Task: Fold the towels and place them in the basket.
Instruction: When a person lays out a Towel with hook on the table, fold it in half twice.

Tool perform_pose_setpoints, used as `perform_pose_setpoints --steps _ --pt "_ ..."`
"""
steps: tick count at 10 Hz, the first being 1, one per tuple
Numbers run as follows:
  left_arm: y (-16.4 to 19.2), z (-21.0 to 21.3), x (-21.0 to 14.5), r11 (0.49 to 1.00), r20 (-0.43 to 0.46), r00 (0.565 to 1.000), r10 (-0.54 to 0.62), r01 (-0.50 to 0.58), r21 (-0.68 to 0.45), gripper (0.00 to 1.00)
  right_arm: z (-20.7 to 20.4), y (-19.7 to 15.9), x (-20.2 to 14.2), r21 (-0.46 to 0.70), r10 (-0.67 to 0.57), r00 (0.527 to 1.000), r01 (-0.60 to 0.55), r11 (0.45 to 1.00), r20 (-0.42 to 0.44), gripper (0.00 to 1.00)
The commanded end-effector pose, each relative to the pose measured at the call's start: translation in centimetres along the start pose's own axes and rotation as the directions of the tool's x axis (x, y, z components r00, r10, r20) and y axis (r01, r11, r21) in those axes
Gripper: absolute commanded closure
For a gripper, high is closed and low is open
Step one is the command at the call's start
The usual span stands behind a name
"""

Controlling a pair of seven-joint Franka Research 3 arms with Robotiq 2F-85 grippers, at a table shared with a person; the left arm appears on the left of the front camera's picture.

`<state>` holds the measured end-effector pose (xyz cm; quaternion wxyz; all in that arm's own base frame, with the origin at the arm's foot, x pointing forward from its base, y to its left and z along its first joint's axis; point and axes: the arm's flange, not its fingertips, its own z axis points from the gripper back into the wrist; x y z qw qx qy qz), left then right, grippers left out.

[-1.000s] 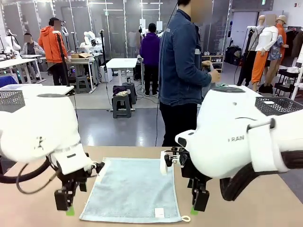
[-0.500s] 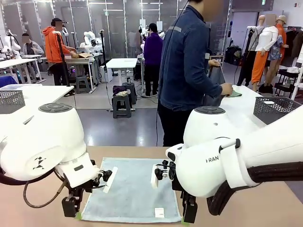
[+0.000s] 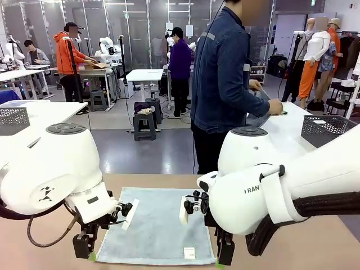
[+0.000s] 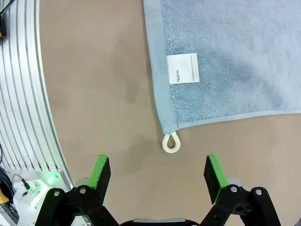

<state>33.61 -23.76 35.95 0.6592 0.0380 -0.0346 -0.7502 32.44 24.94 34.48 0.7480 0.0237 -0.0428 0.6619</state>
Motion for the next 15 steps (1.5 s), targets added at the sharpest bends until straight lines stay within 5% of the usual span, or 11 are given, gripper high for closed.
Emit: perform_pose_setpoints --steps 1,15 --pt "-0.1 -0.8 -0.9 0.999 0.031 0.999 0.035 -0.036 0.013 0.00 -1.0 0.6 0.6 0.008 0.030 0.999 -0.030 1.000 -0.029 0.00" --pt "-4.7 -5.9 -3.5 0.993 0.100 0.991 0.089 -0.080 -0.085 0.00 -4.4 0.8 3.0 0.045 0.051 0.997 -0.048 0.998 -0.055 0.00"
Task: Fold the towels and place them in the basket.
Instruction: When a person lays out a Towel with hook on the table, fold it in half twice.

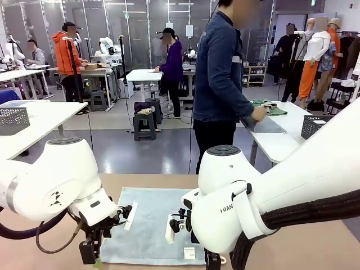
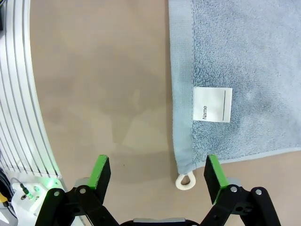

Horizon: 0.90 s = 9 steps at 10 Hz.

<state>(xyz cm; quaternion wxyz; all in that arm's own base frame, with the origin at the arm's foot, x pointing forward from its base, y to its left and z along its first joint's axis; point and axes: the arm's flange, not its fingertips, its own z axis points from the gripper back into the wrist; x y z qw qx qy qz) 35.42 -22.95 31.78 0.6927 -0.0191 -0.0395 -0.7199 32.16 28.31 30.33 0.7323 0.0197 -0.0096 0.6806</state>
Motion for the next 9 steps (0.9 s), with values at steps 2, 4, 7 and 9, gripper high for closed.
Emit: perform_pose_setpoints --steps 2,4,7,9 --pt "-6.3 -2.8 -3.9 0.999 -0.005 1.000 -0.001 0.001 -0.037 0.00 0.0 0.0 0.1 0.003 0.002 1.000 -0.002 1.000 -0.001 0.00" --pt "-7.0 -3.2 -4.1 1.000 -0.019 1.000 -0.016 0.015 -0.022 0.00 0.0 0.0 0.1 0.003 0.002 1.000 -0.002 1.000 -0.001 0.00" --pt "-0.3 -1.9 -0.2 0.999 -0.020 1.000 0.000 -0.001 -0.041 0.00 0.0 0.0 0.1 0.003 0.002 1.000 -0.002 1.000 -0.001 0.00" --pt "-0.3 -1.9 -0.2 0.999 -0.020 1.000 0.000 -0.001 -0.041 0.00 0.0 0.0 0.1 0.003 0.002 1.000 -0.002 1.000 -0.001 0.00"
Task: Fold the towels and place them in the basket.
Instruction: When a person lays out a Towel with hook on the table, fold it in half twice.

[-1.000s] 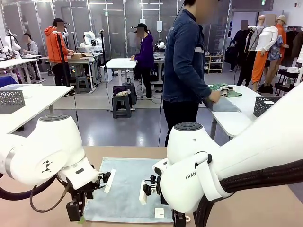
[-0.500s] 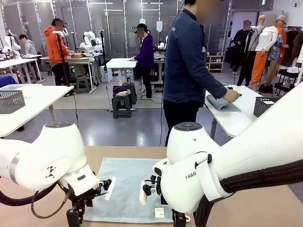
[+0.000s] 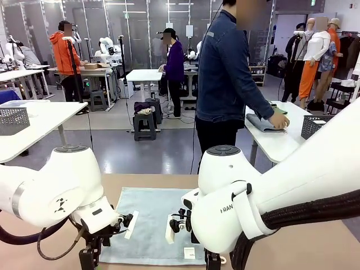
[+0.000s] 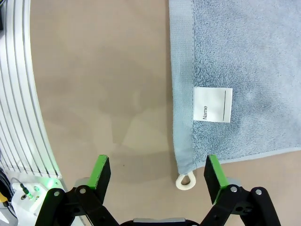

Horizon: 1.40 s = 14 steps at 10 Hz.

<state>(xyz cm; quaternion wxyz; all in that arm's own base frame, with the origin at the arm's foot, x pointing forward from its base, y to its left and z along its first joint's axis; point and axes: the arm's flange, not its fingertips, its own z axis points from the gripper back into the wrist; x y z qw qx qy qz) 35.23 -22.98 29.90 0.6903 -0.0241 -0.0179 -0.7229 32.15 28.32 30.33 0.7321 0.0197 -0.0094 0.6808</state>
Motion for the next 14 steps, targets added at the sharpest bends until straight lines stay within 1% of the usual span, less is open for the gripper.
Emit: perform_pose_setpoints --steps 1,8,9,10,11,13,14 --pt "0.00 -0.04 -0.06 1.000 0.003 1.000 0.007 -0.007 -0.003 0.00 0.05 0.02 0.06 0.003 0.001 1.000 -0.001 1.000 -0.001 0.00" --pt "-0.11 -0.12 0.03 1.000 -0.002 1.000 0.011 -0.011 0.007 0.00 -0.13 0.11 -0.17 -0.003 0.014 1.000 -0.014 1.000 -0.009 0.00" --pt "-0.07 -0.26 0.06 1.000 -0.017 1.000 0.008 -0.007 0.017 0.18 -0.16 0.12 -0.30 -0.009 0.026 1.000 -0.026 1.000 -0.009 0.20" --pt "0.01 -0.23 0.17 1.000 -0.017 1.000 0.006 -0.006 0.029 0.20 -0.18 0.02 -0.37 -0.017 0.023 1.000 -0.023 1.000 -0.010 0.18" --pt "-0.09 -0.17 0.30 0.999 -0.024 1.000 0.001 0.000 0.053 0.20 -0.14 -0.03 -0.40 -0.025 0.024 1.000 -0.024 0.999 -0.015 0.18" --pt "-0.15 -0.16 0.32 0.998 -0.032 0.999 0.001 0.001 0.061 0.20 -0.13 -0.12 -0.35 -0.031 0.029 0.999 -0.030 0.999 -0.019 0.18" --pt "-0.17 -0.11 0.41 0.996 -0.068 0.998 -0.002 0.008 0.088 0.31 -0.14 -0.12 -0.24 -0.037 0.040 0.999 -0.041 0.998 -0.024 0.38"
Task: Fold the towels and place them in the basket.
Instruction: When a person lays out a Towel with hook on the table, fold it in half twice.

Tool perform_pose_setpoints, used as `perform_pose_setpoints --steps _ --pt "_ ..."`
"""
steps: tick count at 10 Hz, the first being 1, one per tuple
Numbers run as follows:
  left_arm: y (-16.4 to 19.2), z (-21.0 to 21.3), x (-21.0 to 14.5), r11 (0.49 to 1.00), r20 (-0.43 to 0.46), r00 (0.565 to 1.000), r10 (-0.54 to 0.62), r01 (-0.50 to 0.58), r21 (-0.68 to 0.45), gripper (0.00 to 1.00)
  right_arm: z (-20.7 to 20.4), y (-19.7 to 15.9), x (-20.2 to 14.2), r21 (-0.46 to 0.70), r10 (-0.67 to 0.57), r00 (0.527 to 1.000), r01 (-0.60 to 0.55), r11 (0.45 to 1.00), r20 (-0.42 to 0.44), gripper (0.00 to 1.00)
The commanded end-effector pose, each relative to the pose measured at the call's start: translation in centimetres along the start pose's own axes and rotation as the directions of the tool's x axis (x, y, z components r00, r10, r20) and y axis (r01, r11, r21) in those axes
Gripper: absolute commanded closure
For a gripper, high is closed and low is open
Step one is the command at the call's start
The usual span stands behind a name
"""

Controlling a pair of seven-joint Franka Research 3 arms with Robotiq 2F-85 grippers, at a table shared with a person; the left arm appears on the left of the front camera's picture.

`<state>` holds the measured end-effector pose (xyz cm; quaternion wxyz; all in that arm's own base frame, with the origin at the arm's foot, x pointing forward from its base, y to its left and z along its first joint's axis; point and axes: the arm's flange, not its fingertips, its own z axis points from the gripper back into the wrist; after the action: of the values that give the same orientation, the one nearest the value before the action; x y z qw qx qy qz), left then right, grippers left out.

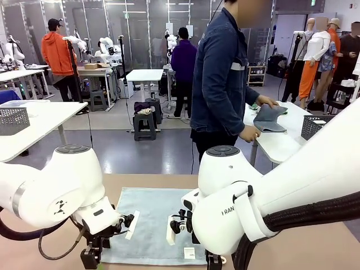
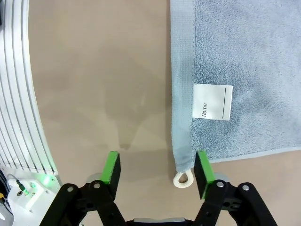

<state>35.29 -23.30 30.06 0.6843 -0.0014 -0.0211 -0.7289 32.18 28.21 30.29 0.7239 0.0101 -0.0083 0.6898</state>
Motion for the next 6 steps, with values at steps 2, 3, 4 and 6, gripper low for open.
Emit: perform_pose_setpoints --steps 2,3,4,6 --pt "-0.33 -0.11 0.12 0.998 -0.034 0.999 0.017 -0.015 0.064 0.43 -0.09 -0.23 -0.06 -0.030 0.013 1.000 -0.013 0.999 -0.008 0.35" --pt "-0.35 -0.12 -0.02 0.998 -0.030 0.999 0.017 -0.015 0.065 0.43 -0.05 -0.27 -0.06 -0.033 0.014 1.000 -0.015 0.999 -0.010 0.35" --pt "-0.34 -0.14 -0.18 0.998 -0.023 1.000 0.017 -0.016 0.064 0.43 -0.01 -0.30 -0.04 -0.036 0.017 1.000 -0.017 0.999 -0.012 0.35" --pt "-0.26 -0.14 -0.24 0.997 -0.033 0.999 0.012 -0.009 0.080 0.57 0.05 -0.39 0.02 -0.037 0.025 1.000 -0.026 0.999 -0.018 0.54"
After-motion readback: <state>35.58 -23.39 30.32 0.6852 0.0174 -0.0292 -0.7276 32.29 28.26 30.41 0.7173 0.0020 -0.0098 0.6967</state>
